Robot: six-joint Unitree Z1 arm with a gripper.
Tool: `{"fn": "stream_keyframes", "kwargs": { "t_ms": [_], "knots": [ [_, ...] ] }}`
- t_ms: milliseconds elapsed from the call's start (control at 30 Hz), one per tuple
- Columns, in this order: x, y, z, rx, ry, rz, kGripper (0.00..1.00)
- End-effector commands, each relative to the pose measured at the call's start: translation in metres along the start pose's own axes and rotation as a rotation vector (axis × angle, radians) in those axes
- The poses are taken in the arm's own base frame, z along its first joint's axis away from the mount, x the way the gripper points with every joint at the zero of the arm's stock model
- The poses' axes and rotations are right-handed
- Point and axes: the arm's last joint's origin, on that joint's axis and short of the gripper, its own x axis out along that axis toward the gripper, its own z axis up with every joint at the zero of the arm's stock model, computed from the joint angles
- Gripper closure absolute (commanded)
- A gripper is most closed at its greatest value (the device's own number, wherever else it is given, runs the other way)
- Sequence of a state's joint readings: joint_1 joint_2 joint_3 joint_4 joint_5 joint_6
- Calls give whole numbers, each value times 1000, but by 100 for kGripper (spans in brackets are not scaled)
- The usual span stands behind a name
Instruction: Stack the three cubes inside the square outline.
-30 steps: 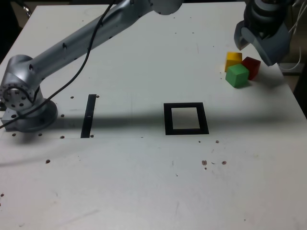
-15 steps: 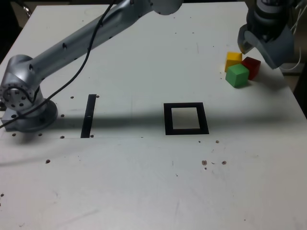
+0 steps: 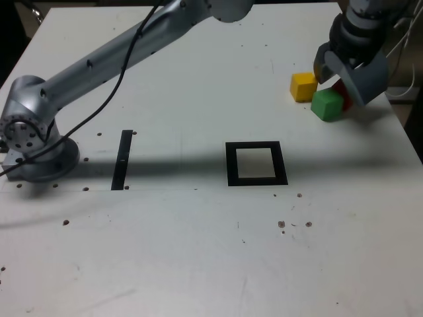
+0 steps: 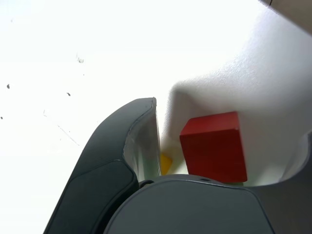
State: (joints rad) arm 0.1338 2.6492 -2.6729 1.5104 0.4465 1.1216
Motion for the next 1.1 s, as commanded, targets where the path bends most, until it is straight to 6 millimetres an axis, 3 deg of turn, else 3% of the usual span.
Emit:
{"fn": "stream_keyframes", "kwargs": {
  "t_ms": [0,367,733,1067],
  "knots": [
    [-2,-1,-1,-1,10,-5,2],
    [-11,2,8,-77,-47,39,10],
    [1,-2,10,-69,-28,1,12],
    [1,-2,9,-71,-24,-5,31]
  ]
}}
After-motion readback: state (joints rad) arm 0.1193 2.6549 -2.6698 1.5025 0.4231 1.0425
